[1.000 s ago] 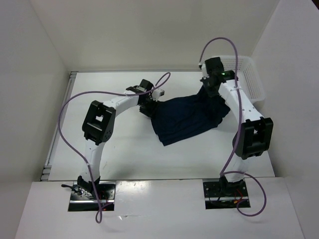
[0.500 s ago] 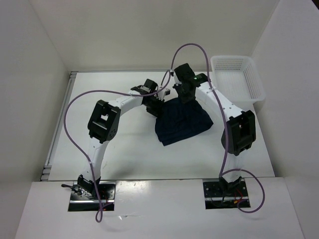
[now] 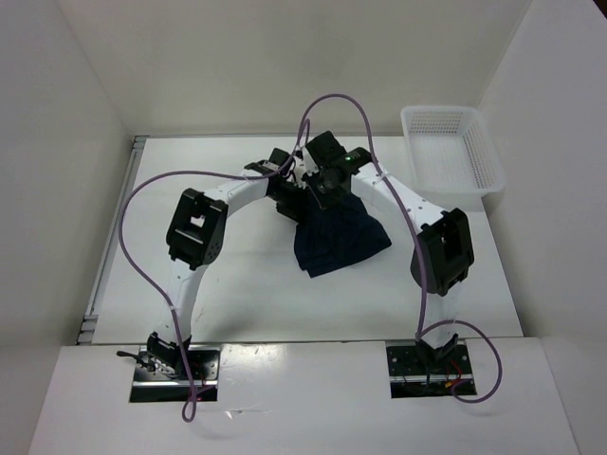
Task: Fold and stack the shorts
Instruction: Fold the shorts
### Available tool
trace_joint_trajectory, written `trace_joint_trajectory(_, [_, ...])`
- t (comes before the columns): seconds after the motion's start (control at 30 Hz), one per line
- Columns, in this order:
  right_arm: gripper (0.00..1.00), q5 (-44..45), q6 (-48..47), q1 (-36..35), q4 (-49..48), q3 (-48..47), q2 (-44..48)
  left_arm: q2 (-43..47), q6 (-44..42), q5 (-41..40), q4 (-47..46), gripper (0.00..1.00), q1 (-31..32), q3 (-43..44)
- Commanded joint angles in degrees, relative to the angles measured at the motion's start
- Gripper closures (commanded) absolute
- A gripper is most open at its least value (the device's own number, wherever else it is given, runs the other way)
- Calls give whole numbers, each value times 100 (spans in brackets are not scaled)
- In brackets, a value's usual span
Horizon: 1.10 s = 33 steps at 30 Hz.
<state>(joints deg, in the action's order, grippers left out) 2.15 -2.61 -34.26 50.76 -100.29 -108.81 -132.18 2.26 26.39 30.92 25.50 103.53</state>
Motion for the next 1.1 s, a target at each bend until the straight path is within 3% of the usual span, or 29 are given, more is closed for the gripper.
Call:
trace_joint_trajectory(0.0, [100,-399,-11,-221,-206,97,-245,-239,-226,-731,362,86,-123,-78])
trace_joint_trajectory(0.03, [100,-469,-11,-300,-207,45,-245,-160,-226,-802,362,83,-124,-78])
trace_joint_trajectory(0.07, [89,-644,-11,-370,-294,-60,-306,-159,-226,-881,415,73,-254,-78])
trace_joint_trajectory(0.13, [75,-803,-73,-476,-452,-166,-307,-80,-226,-977,476,68,-369,-78])
trace_joint_trajectory(0.17, [59,-882,-177,-598,-505,-227,-307,-19,-226,-1126,477,66,-492,-78])
trace_joint_trajectory(0.27, [36,-1364,-433,-783,-821,-176,-193,-18,-226,-1347,678,57,-790,140])
trace_joint_trajectory(0.43, [31,-2077,-564,-784,-1428,-175,324,95,-226,-1409,1056,47,-1187,589])
trace_joint_trajectory(0.5, [31,-2079,-652,-784,-1429,-175,448,200,-226,-1409,1231,47,-1240,765])
trace_joint_trajectory(0.63, [37,-1002,-986,-784,-1630,787,992,605,-226,-1409,1435,45,-1179,740])
trace_joint_trajectory(0.83, [39,-603,-1241,76,-2175,2258,1574,1107,-226,-592,1549,37,-785,467])
trace_joint_trajectory(1.07, [34,-277,-2067,1035,-2589,3181,1284,238,-226,-634,1549,37,-300,669])
